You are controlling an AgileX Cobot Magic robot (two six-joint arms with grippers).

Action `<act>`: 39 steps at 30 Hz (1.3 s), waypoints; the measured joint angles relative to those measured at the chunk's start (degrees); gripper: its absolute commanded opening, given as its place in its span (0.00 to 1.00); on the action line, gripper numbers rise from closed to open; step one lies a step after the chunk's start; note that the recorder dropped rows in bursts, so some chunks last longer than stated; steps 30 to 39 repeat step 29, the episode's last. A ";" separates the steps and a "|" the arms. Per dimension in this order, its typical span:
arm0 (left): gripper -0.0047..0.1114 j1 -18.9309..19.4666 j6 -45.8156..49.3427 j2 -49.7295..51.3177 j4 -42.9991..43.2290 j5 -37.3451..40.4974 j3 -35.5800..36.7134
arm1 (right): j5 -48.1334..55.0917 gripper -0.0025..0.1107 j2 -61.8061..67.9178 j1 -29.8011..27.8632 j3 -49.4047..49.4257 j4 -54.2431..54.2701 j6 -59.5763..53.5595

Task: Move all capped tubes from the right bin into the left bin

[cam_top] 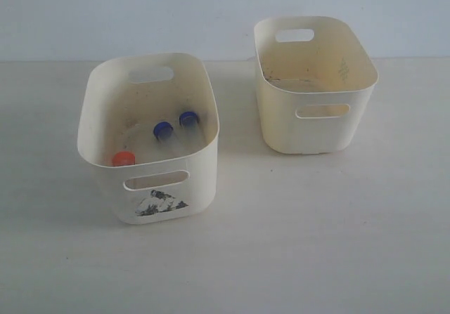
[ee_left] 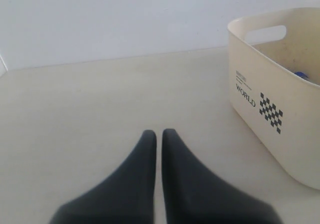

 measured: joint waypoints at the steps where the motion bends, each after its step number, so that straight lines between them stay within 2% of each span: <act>1: 0.08 0.00 0.00 0.00 0.00 0.00 0.00 | 0.00 0.03 0.00 0.00 0.00 0.00 0.00; 39: 0.08 0.00 0.00 0.00 0.00 0.00 0.00 | -1.14 0.03 0.00 0.00 0.00 0.00 0.00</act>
